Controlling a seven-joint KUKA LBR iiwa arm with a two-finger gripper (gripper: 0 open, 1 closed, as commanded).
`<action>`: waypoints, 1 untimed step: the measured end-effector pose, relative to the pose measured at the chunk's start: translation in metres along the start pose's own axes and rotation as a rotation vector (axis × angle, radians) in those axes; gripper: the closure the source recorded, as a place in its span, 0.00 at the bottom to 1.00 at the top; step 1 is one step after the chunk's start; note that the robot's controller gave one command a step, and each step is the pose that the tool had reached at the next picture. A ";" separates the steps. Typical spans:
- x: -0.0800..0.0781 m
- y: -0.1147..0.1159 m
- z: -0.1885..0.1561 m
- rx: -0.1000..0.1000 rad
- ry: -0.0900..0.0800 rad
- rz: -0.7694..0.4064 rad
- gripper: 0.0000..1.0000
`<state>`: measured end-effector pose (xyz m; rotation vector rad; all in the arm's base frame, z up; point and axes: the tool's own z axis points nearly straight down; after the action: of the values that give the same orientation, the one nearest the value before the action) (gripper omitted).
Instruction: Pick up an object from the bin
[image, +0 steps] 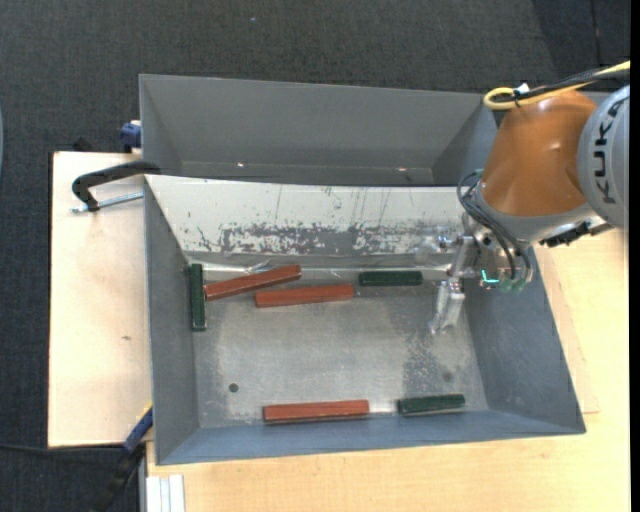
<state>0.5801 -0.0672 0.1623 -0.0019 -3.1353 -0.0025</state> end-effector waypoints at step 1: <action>-0.002 0.000 -0.005 0.001 -0.008 -0.001 0.00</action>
Offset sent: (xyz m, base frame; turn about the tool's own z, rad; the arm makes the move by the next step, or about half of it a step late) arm -0.0022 0.1346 -0.0544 0.1272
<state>0.5819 -0.0671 0.1669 0.0000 -3.1437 -0.0011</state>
